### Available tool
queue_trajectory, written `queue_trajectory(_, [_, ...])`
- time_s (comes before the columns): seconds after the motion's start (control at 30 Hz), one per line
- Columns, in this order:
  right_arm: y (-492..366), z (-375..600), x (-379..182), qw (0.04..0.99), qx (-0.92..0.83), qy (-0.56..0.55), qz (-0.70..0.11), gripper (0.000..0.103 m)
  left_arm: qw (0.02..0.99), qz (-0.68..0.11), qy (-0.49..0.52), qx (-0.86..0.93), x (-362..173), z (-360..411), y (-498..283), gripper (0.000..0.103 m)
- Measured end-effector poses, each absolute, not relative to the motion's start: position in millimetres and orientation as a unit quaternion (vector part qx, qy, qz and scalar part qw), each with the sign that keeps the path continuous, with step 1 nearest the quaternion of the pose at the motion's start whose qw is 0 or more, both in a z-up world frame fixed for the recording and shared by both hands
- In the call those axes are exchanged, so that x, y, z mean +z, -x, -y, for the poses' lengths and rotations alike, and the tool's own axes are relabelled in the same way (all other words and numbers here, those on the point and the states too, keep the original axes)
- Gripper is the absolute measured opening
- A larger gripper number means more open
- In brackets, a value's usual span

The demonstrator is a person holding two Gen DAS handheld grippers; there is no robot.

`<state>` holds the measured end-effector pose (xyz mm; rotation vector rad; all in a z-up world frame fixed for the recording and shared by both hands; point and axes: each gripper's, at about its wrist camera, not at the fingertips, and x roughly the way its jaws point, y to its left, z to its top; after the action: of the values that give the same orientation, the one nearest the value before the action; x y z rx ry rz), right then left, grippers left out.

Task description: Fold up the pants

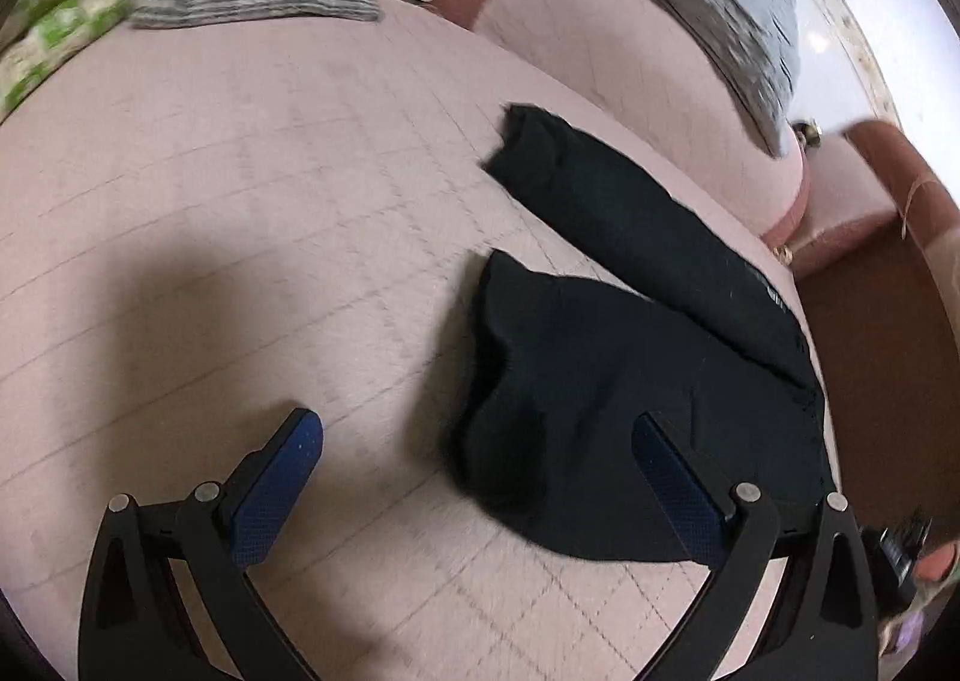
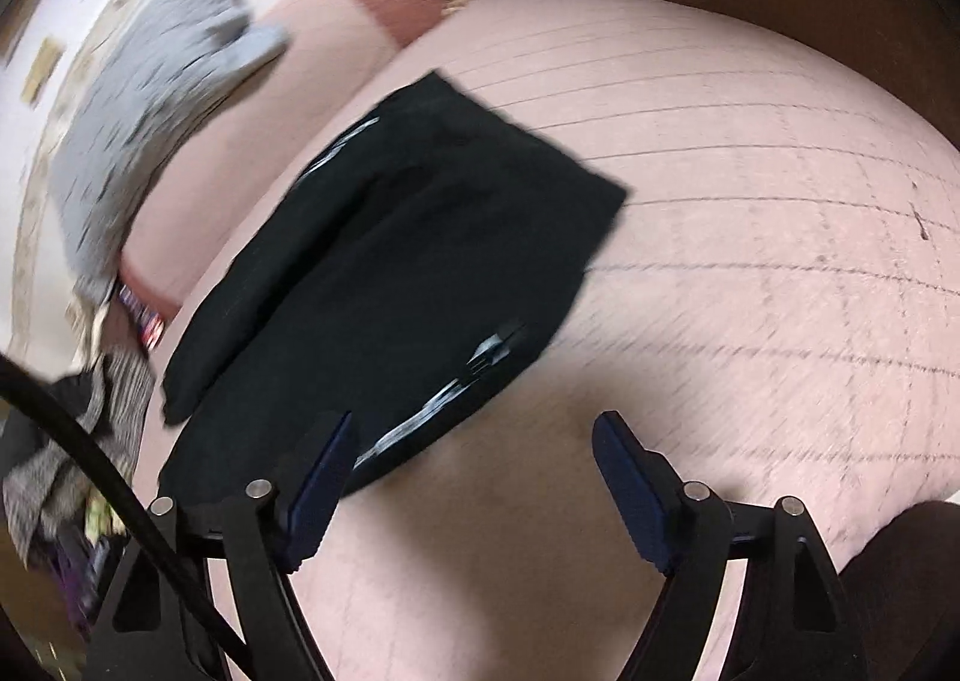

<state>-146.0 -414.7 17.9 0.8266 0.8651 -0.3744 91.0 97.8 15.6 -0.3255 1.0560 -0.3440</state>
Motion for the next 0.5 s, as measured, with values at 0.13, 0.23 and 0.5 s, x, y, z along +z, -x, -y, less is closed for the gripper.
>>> queue_trajectory(0.13, [130.0, 425.1, 19.3, 0.816, -0.190, -0.375, -0.397, 0.082, 0.839, -0.491, 0.119, -0.202, 11.6, -63.2, -93.3, 0.103])
queue_trajectory(0.23, [106.6, 430.8, 14.0, 0.822, -0.207, -0.356, -0.394, 0.081, 0.838, -0.494, 0.101, -0.208, 11.3, -40.3, -92.6, 0.093])
queue_trajectory(0.5, [94.9, 440.4, 18.9, 0.808, -0.213, -0.384, -0.393, 0.014, 0.811, -0.534, 0.175, -0.164, 21.6, -69.3, -96.8, 0.010])
